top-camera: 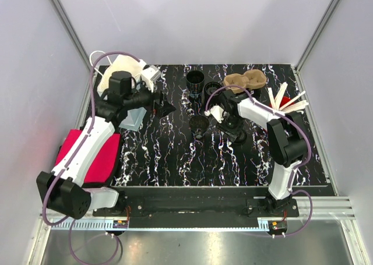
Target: Pack the takeout coffee
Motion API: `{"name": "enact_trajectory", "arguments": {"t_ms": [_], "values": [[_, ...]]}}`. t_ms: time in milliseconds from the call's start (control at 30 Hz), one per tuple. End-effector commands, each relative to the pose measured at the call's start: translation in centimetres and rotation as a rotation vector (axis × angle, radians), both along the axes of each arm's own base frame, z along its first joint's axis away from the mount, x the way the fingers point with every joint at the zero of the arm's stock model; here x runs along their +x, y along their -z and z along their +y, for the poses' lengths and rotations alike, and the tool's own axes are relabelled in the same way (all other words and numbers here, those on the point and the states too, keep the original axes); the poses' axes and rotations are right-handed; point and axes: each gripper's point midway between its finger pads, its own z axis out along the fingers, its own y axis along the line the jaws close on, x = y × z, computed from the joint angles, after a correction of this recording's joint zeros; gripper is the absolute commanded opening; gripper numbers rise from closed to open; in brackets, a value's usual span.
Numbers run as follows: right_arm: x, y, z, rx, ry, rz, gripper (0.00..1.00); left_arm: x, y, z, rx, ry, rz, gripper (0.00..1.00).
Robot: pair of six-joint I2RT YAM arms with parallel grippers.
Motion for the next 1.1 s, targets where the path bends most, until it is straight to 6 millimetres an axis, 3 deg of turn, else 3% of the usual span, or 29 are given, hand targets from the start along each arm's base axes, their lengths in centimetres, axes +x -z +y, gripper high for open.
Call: {"name": "enact_trajectory", "arguments": {"t_ms": [0, 167, 400, 733, 1067], "values": [[1.5, -3.8, 0.1, 0.052, 0.028, -0.146, 0.43, 0.6, 0.6, -2.0, -0.003, 0.088, -0.052, 0.99], [0.9, -4.5, -0.5, 0.067, 0.034, -0.206, 0.44, 0.7, 1.9, -3.3, -0.010, 0.143, -0.015, 0.99], [0.9, -5.1, 0.7, 0.172, 0.026, -0.275, 0.41, 0.3, 1.2, -4.1, -0.049, 0.204, -0.028, 0.99], [0.1, -2.9, 0.4, 0.187, 0.012, -0.254, 0.43, -0.6, 2.2, -4.7, -0.096, 0.237, 0.019, 0.99], [0.5, -1.5, 0.6, 0.191, 0.004, -0.247, 0.41, -1.0, 1.8, -4.5, -0.104, 0.237, 0.010, 0.99]]}}
